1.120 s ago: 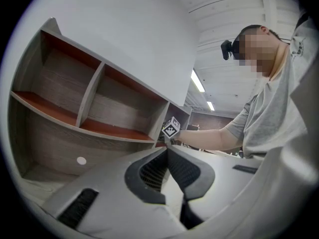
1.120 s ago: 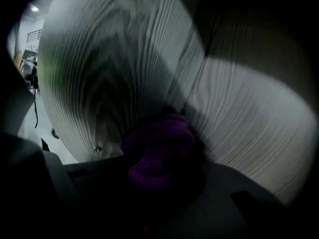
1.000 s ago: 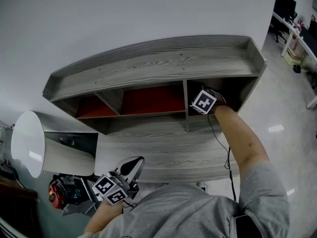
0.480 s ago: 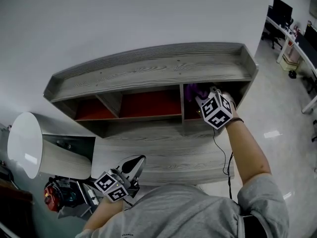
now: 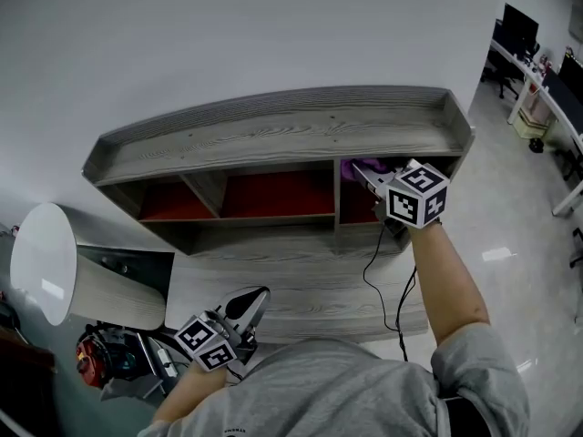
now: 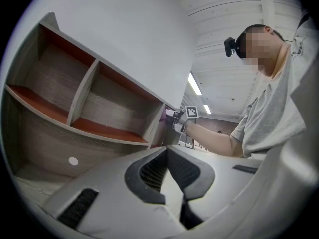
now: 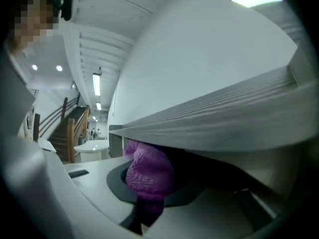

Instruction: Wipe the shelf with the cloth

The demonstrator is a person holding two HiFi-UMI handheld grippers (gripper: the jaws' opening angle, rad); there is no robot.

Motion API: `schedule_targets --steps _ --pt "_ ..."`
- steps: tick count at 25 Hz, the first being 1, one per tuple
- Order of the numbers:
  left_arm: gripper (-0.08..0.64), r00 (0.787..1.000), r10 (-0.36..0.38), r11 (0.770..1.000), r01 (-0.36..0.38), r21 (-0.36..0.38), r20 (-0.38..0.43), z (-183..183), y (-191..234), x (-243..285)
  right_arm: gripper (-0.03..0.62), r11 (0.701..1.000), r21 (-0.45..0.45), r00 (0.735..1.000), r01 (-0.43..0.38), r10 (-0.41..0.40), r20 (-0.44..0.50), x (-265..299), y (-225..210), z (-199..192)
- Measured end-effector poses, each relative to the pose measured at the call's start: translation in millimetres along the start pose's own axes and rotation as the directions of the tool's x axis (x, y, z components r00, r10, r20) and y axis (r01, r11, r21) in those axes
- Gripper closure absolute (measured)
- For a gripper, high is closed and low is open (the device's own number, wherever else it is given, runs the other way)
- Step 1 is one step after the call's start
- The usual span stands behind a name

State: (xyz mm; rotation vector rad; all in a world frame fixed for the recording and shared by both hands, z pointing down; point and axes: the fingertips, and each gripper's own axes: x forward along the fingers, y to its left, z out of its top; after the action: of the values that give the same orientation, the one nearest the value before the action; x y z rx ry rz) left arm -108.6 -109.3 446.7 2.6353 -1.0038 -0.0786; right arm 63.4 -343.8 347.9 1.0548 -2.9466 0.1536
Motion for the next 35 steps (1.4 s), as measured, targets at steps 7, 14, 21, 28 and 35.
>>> schedule_targets --steps 7,14,21,28,35 --pt "0.546 1.000 0.009 1.000 -0.009 -0.017 -0.007 -5 4 -5 0.523 0.987 0.105 0.993 -0.120 0.120 0.004 0 1 -3" --pt "0.546 1.000 0.000 1.000 0.000 -0.021 -0.009 -8 3 -2 0.523 0.985 0.103 0.990 -0.142 0.142 0.006 -1 3 -3" --pt "0.546 1.000 0.000 1.000 -0.001 -0.030 -0.010 -10 4 -2 0.509 0.972 0.137 0.982 -0.190 0.186 0.041 -5 6 -2" --pt "0.546 1.000 -0.013 0.999 0.013 -0.038 -0.009 -13 0 1 0.511 0.983 0.096 0.988 -0.157 0.155 0.028 -2 5 -1" --pt "0.546 0.999 -0.034 0.998 0.033 -0.045 -0.018 -16 -4 9 0.520 0.987 0.025 0.981 -0.158 0.159 -0.107 -2 13 -26"
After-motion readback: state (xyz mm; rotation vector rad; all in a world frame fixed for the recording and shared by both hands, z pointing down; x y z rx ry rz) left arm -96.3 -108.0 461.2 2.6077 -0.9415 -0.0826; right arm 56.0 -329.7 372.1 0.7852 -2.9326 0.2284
